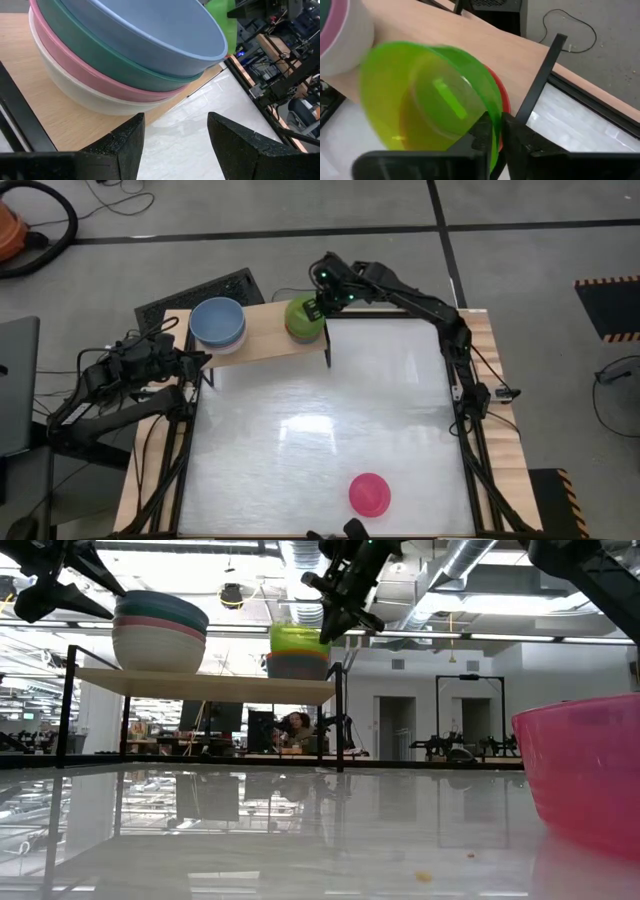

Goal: Place and stack bowls onto a shelf
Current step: Stack the small green bowl on top of the small orange bowl on the shelf, then stack the small pink bowl on top of the small green bowl on the shelf

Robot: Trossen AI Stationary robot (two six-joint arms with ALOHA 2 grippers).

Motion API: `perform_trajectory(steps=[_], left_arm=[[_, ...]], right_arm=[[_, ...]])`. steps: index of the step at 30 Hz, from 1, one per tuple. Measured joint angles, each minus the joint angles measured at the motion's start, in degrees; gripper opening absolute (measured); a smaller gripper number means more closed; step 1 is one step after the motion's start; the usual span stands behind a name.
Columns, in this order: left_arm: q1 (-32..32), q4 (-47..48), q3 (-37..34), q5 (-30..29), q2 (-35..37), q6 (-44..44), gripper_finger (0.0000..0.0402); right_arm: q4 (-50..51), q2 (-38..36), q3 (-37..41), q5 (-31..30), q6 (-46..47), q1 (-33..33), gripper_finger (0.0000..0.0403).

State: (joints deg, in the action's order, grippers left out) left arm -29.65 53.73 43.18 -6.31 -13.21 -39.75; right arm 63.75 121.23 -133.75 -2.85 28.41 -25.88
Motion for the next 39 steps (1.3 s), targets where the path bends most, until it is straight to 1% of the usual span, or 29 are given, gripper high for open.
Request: perform_trajectory(steps=[5,11,14,15,17,24,27,30,33,35,37,39], left_arm=[[0.0,0.0,0.0,0.0,0.0,0.0,0.0204],[0.0,0.0,0.0,0.0,0.0,0.0,0.0204],[0.0,0.0,0.0,0.8,0.0,0.0,0.0204],[0.0,-0.1,0.0,1.1,0.0,0.0,0.0204],[0.0,-0.1,0.0,1.4,0.0,0.0,0.0204],[0.0,-0.4,0.0,1.3,0.0,0.0,0.0204],[0.0,-0.5,0.0,1.2,0.0,0.0,0.0204],[0.0,-0.5,0.0,1.1,0.0,0.0,0.0204],[0.0,-0.5,0.0,1.4,0.0,-0.1,0.0204],[0.0,-0.5,0.0,1.4,0.0,-0.1,0.0204],[0.0,-0.5,0.0,1.4,0.0,-0.1,0.0204],[0.0,-0.5,0.0,1.4,0.0,0.0,0.0204]], right_arm=[[-0.2,0.0,0.0,0.0,-0.3,-0.1,0.0099],[-2.8,-0.8,-0.2,0.2,-0.7,-0.4,0.0139],[-3.5,-2.2,-1.0,3.5,-2.2,-0.5,0.0154],[-3.2,-3.3,-0.7,5.2,-2.5,-0.6,0.0157],[-2.9,-5.3,-0.8,6.2,-3.0,-0.4,0.0161],[4.9,-14.2,-0.8,6.0,-4.9,2.6,0.0153],[7.5,-18.6,-0.8,4.6,-4.9,4.7,0.0148],[13.2,-22.3,-0.8,1.6,-4.2,7.6,0.0146],[21.2,-24.8,-0.9,-0.8,-0.9,10.9,0.0144],[26.3,-25.9,-0.8,-3.7,2.9,14.0,0.0145],[25.8,-27.3,0.8,-6.9,6.4,17.6,0.0147],[25.3,-28.9,2.8,-8.4,8.9,21.2,0.0150]])
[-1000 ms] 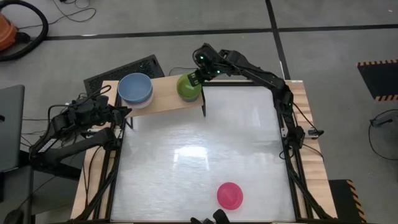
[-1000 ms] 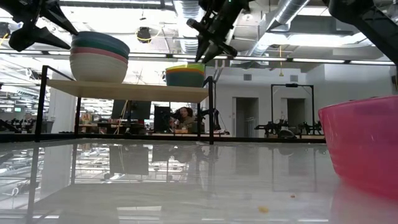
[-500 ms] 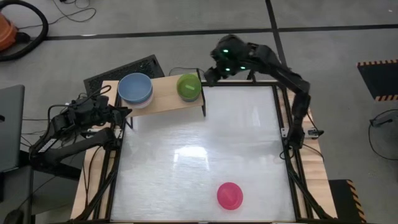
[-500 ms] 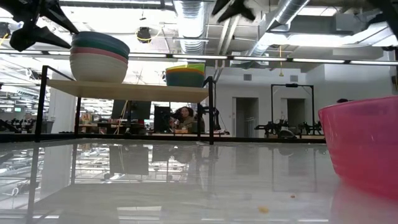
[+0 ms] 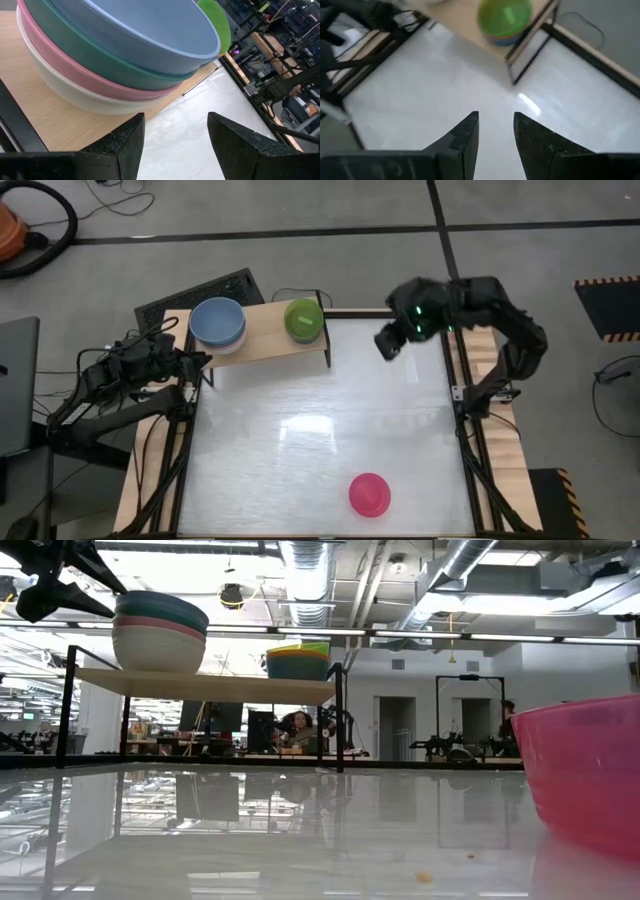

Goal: Place and stack bowls onto a shelf
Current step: Stack the small pink bowl on top of the small green bowl on the shelf

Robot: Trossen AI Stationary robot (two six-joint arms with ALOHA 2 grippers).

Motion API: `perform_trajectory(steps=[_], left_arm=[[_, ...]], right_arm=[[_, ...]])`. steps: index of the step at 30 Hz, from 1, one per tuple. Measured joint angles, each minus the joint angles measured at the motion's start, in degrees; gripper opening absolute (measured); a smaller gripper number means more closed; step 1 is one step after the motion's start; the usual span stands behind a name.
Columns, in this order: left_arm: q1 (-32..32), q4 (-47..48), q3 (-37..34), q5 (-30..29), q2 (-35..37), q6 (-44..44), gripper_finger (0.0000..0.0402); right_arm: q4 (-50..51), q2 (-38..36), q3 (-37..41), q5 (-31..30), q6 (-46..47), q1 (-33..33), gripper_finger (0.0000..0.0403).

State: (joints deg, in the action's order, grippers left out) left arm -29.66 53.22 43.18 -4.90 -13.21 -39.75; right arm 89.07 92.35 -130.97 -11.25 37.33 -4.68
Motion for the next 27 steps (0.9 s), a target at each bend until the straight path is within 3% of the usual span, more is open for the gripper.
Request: perform_trajectory(steps=[8,14,18,23,27], left_arm=[[0.0,0.0,0.0,0.8,0.0,0.0,0.0204],[0.0,0.0,0.0,1.2,0.0,0.0,0.0204],[0.0,0.1,0.0,1.6,0.0,0.8,0.0204],[0.0,0.1,0.0,1.6,0.0,0.9,0.0204],[0.0,0.4,0.0,1.6,0.0,0.9,0.0204]], right_arm=[[-0.2,-1.6,11.3,-4.1,13.0,13.5,0.0166],[0.2,-1.5,22.6,-3.4,25.1,22.2,0.0187],[-1.1,-1.6,30.7,0.8,34.8,28.3,0.0208],[-8.9,-1.5,40.5,3.5,46.0,35.3,0.0231],[-20.3,-1.3,47.6,4.1,49.8,38.8,0.0234]])
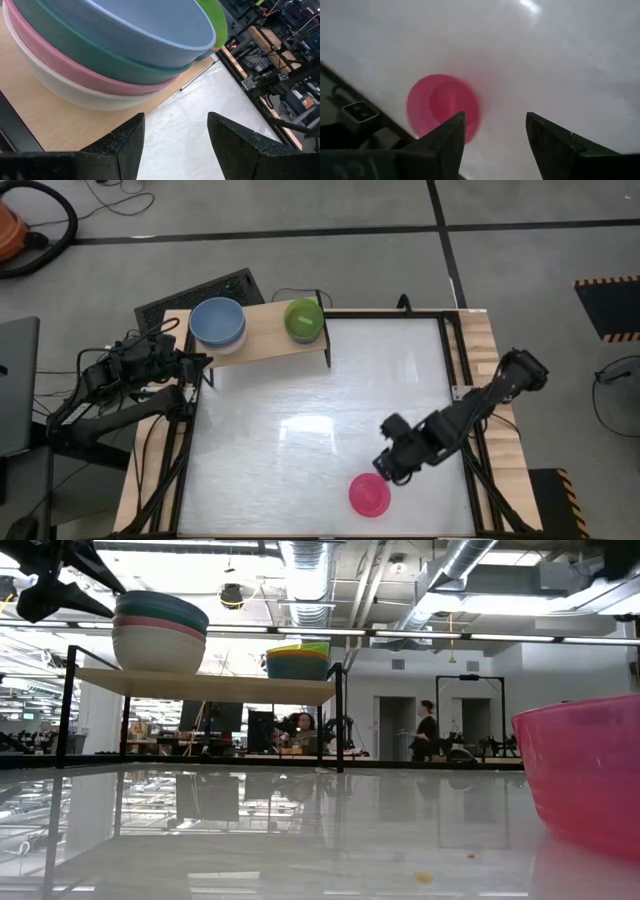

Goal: Place and stack bowls onto a shelf
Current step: Stack the small pink bowl on top of the small green bowl on the shelf

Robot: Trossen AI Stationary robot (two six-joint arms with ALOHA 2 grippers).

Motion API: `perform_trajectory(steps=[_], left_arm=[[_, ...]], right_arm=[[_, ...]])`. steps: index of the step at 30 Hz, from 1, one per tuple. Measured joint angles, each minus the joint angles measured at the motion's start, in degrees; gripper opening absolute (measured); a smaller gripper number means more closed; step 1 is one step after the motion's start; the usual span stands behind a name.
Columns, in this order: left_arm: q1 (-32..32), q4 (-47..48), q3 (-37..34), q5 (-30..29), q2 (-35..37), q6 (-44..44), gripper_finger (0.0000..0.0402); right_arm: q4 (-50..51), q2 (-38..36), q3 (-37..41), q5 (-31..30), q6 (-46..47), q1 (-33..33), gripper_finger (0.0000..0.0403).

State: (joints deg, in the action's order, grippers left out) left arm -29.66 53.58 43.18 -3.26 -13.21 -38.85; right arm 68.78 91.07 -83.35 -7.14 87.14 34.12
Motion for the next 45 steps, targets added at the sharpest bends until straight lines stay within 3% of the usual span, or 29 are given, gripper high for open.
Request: perform_trajectory(steps=[7,21,24,29,31,37,45], left_arm=[[0.0,1.9,0.0,0.3,0.0,-1.4,0.0204],[0.0,6.4,0.0,1.0,0.0,-5.0,0.0204],[0.0,6.4,0.0,1.0,0.0,-4.9,0.0204],[0.0,6.6,0.0,1.0,0.0,-4.9,0.0204],[0.0,6.6,0.0,1.0,0.0,-4.9,0.0204],[0.0,6.6,0.0,1.0,0.0,-4.9,0.0204],[0.0,6.6,0.0,0.9,0.0,-4.9,0.0204]], right_arm=[[-14.9,1.9,10.4,2.2,1.2,2.2,0.0234],[-23.0,15.5,13.1,13.9,-9.6,3.4,0.0226],[-23.1,16.0,13.1,15.0,-10.1,3.4,0.0184],[-21.4,15.3,13.1,15.0,-10.8,2.5,0.0034],[-19.6,14.3,13.0,14.3,-10.7,1.6,0.0022],[-10.6,7.6,13.0,9.4,-20.6,-6.1,0.0022],[-10.5,-3.0,10.9,0.3,-37.5,-28.3,0.0022]])
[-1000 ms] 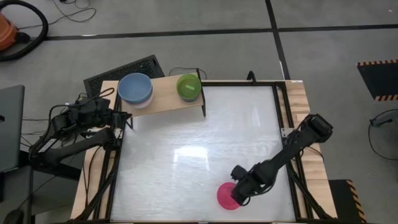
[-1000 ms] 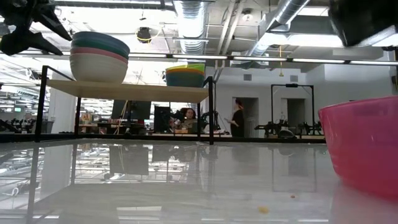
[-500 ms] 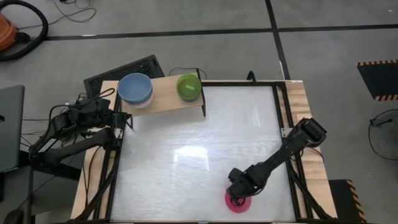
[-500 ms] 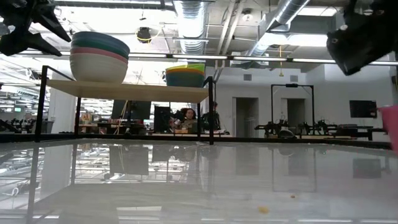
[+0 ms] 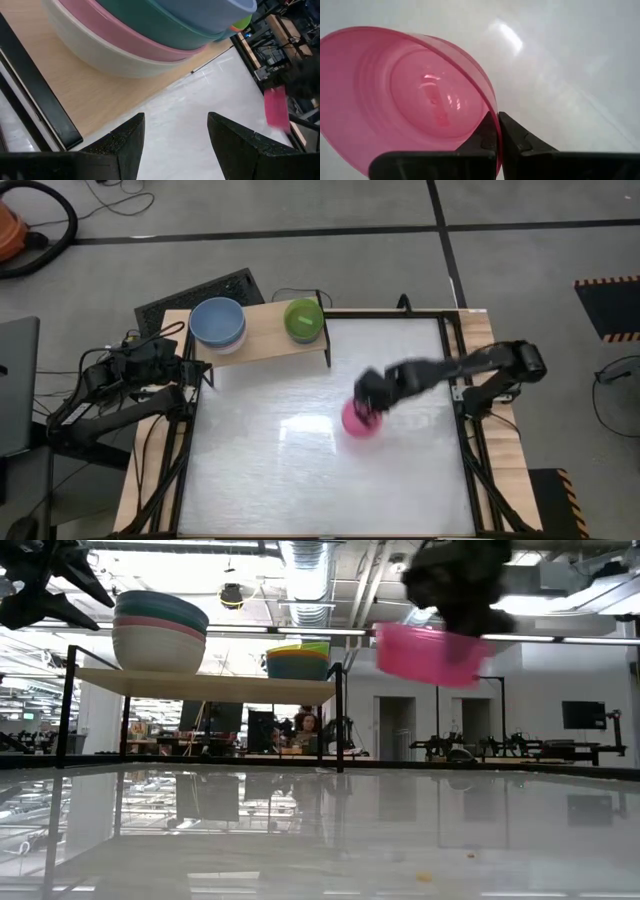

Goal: Place and stack bowls onto a shelf
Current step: Stack the small pink bowl on top of the small green bowl on the shelf

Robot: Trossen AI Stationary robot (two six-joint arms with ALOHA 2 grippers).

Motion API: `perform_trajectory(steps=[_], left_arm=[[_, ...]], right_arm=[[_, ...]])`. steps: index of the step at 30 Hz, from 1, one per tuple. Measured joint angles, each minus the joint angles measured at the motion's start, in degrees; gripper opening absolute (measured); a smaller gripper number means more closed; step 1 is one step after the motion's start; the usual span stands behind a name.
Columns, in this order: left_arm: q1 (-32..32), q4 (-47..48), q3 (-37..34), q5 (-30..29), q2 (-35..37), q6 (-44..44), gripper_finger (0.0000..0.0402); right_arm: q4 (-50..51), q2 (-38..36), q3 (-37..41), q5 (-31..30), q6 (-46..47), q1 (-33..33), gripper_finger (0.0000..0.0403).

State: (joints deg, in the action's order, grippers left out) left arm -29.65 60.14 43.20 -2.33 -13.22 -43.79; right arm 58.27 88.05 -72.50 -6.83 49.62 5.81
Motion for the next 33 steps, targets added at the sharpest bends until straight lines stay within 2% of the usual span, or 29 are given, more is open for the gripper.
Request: perform_trajectory(steps=[6,12,18,24,28,33], left_arm=[[0.0,0.0,0.0,-0.1,0.0,1.2,0.0204],[0.0,0.0,0.0,-0.4,0.0,1.3,0.0204],[0.0,0.0,0.0,-1.1,0.0,1.3,0.0204],[0.0,0.0,0.0,-1.5,0.0,1.3,0.0204],[0.0,0.0,0.0,-2.0,0.0,1.8,0.0204],[0.0,0.0,0.0,-2.1,0.0,2.4,0.0204]], right_arm=[[-9.0,-1.7,-7.9,-0.8,-8.6,-15.1,0.0022],[-14.9,3.2,-20.7,-0.8,-17.2,-23.4,0.0022],[-15.0,13.2,-35.3,-0.4,-25.8,-27.1,0.0022],[-12.2,21.1,-46.7,0.8,-29.7,-29.0,0.0022],[-7.9,25.2,-50.3,0.9,-30.3,-30.4,0.0022],[-5.4,27.4,-50.6,0.9,-30.3,-31.4,0.0022]])
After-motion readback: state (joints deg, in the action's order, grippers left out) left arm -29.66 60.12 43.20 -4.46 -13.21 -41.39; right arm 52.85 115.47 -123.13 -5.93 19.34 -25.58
